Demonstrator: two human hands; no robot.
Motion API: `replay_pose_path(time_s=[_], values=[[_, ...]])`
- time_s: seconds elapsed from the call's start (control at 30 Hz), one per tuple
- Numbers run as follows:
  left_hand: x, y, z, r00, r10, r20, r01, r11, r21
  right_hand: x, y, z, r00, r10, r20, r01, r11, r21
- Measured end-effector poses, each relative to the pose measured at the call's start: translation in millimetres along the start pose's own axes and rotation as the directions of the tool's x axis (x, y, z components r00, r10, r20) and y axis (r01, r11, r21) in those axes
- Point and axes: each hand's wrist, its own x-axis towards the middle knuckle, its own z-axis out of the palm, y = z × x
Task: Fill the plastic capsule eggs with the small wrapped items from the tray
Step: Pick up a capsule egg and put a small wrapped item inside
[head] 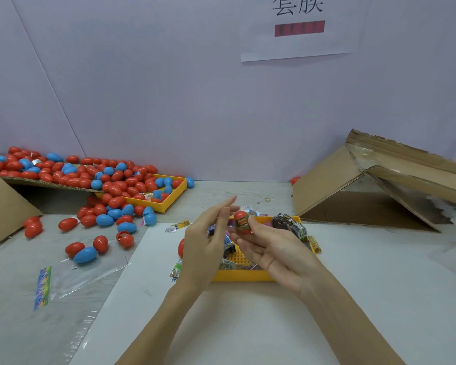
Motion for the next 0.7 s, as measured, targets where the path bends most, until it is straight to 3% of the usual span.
replay_pose_path(time_s=[0.1,0.17,0.27,0.33,0.47,0.53,0.63,0.7], values=[[6,-5,-11,0.992,-0.080,-0.102,0.075,0.996,-0.050,2,-29,-6,1.000,0.006,0.017,-0.009,0.984,0.177],[10,-8,-15,0.978,-0.121,-0.170,0.113,0.992,-0.055,4,-69,-8,0.996,-0.085,0.027,0.071,0.942,0.329],[11,-9,-16,0.959,-0.191,-0.209,0.185,0.982,-0.047,8,-131,-10,0.948,-0.318,-0.032,0.279,0.775,0.567],[11,-9,-15,0.955,-0.216,-0.203,0.214,0.976,-0.032,11,-148,-13,0.925,-0.374,-0.073,0.333,0.700,0.632],[13,-9,-17,0.957,-0.236,-0.168,0.242,0.970,0.018,19,-104,-24,0.955,-0.294,-0.046,0.296,0.917,0.269],[15,-11,-20,0.952,-0.267,-0.149,0.280,0.958,0.069,23,-71,-28,0.965,-0.258,-0.045,0.260,0.964,0.062],[18,-16,-24,0.950,-0.289,-0.119,0.306,0.938,0.165,24,-36,-29,0.946,-0.322,-0.027,0.311,0.929,-0.199],[18,-22,-24,0.946,-0.288,-0.148,0.316,0.919,0.233,23,-24,-24,0.931,-0.365,0.007,0.336,0.849,-0.408]])
